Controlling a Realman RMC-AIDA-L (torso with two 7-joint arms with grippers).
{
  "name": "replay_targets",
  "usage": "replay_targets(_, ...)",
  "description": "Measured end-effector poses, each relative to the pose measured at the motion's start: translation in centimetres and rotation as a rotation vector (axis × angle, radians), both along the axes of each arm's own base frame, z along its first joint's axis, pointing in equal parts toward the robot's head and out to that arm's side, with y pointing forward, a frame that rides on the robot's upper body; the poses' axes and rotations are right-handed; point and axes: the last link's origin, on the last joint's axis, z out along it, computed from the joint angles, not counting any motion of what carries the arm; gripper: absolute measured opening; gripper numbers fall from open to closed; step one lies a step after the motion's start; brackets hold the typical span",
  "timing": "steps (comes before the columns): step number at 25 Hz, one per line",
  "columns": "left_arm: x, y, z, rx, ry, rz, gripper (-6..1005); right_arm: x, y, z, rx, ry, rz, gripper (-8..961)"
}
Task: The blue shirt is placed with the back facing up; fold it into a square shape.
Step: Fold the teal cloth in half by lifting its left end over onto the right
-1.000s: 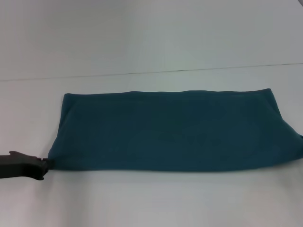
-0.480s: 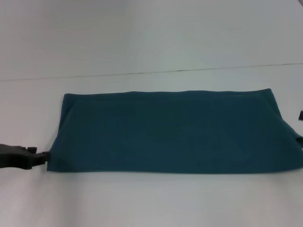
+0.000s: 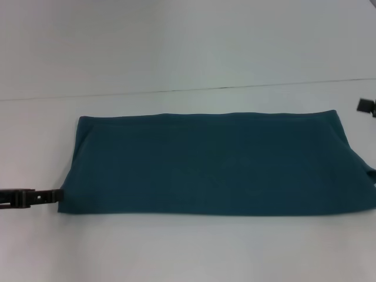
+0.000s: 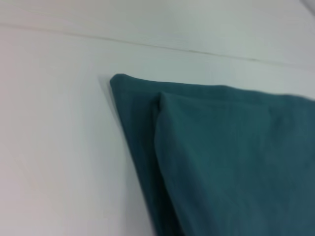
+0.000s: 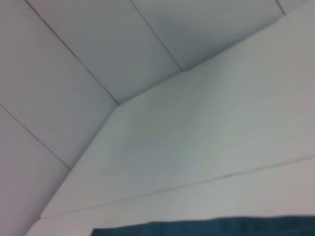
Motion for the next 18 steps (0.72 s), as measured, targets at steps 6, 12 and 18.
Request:
replay_targets(6,-0.7,-0.3,0.1,-0.043,-0.240,0.135,830,-2.5,2.3,0.5,-0.007,-0.007,0.071,914)
replay_targets(12,-0.7,-0.1,-0.5,-0.062,-0.286,0.204,877,-4.3,3.6,0.7,-0.009,-0.052,0.130,913)
replay_targets(18,-0.7,-0.1,-1.1,-0.076,-0.294,0.256,883,-4.8,4.0,0.6,-0.010,-0.066,0.150,913)
